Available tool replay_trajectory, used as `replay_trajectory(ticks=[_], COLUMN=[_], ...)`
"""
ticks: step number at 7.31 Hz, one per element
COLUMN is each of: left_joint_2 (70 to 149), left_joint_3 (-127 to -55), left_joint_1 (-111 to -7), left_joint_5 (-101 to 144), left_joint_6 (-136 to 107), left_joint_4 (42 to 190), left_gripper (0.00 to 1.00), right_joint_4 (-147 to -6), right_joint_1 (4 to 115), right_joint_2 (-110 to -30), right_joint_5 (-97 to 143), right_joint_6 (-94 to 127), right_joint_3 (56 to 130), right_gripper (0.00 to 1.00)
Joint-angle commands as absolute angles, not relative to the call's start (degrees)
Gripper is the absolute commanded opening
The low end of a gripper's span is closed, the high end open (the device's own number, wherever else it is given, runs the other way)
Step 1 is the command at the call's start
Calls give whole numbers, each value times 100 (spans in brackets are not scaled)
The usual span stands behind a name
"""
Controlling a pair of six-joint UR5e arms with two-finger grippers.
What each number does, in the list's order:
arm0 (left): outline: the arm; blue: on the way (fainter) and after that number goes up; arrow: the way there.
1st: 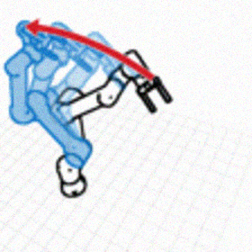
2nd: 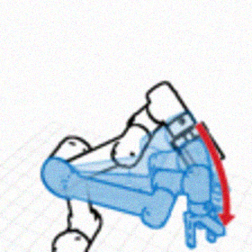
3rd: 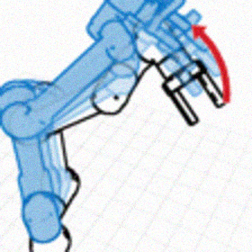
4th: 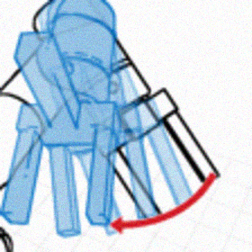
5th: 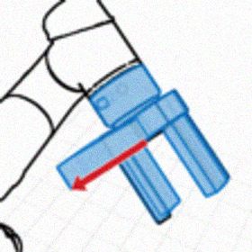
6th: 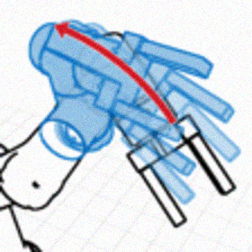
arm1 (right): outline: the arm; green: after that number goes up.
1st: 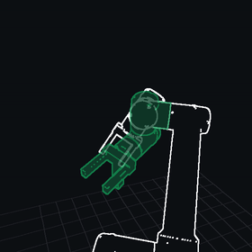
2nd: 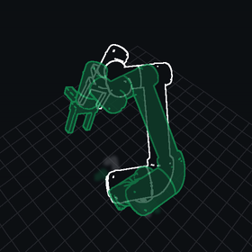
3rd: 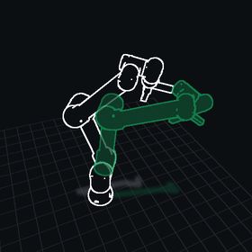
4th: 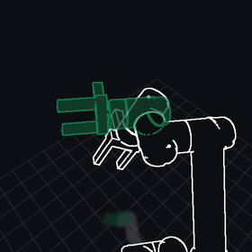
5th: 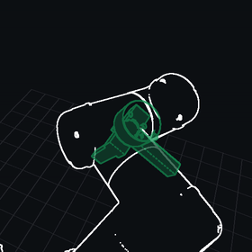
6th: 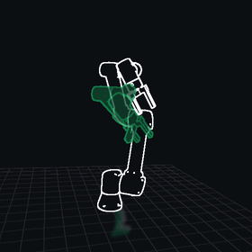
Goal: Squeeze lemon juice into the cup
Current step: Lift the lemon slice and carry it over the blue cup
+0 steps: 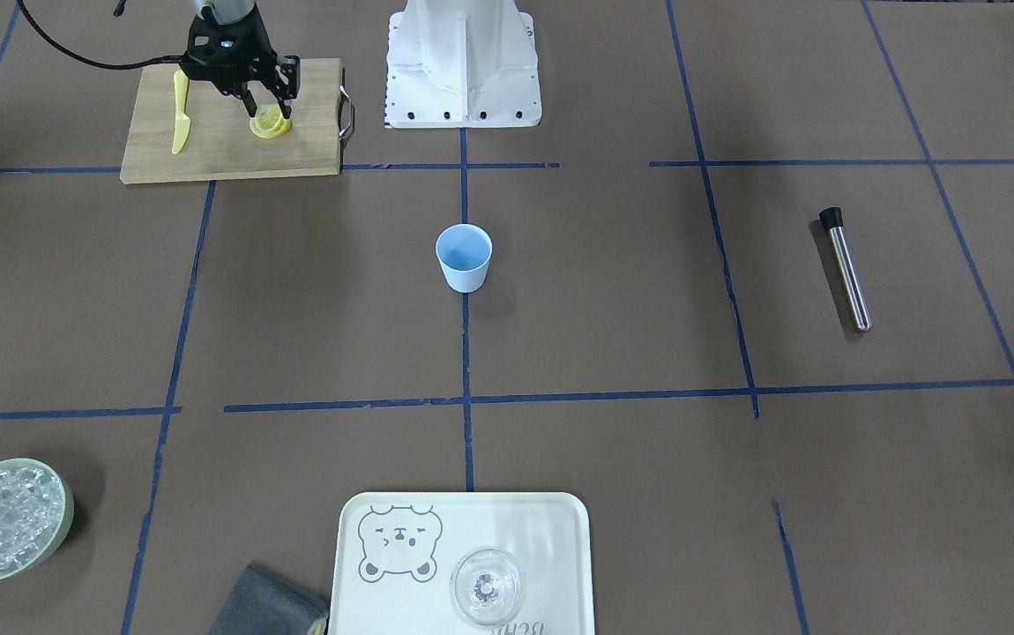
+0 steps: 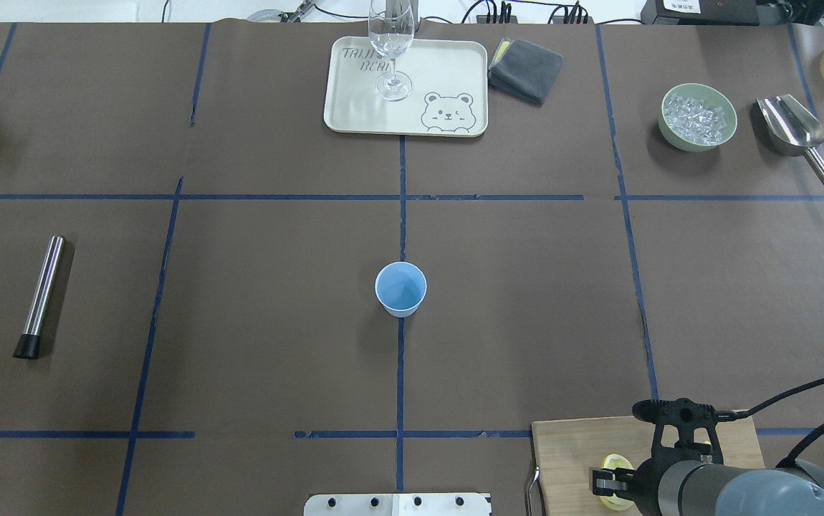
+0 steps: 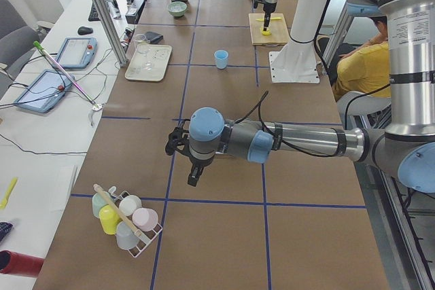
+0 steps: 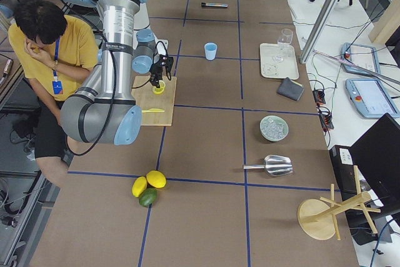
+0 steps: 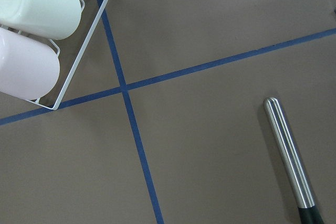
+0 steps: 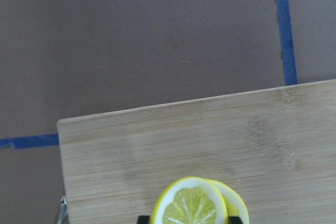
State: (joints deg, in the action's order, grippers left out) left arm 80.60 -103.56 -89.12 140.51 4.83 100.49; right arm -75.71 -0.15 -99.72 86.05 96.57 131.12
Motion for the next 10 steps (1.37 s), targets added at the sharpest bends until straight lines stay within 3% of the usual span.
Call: replay_trajectory(ticks=[1, 6, 10], left_joint_2=[8060, 8051, 7928], left_joint_3=[-10362, -10380, -10389], left_joint_1=[-8912, -8921, -8921], left_joint_5=[14071, 14071, 14071], left_joint_6=[483, 475, 483], left_joint_4=[10046, 10037, 10055], left_gripper=[100, 100, 100], right_joint_4=[-7585, -7673, -8428], right_joint_1=[218, 1035, 1765], right_joint_2=[-9915, -8546, -6376], right_joint_5=[8613, 8675, 8710], right_joint_6=[9650, 9650, 9895], right_joint_3=[13262, 13027, 11719], right_gripper=[58, 58, 59])
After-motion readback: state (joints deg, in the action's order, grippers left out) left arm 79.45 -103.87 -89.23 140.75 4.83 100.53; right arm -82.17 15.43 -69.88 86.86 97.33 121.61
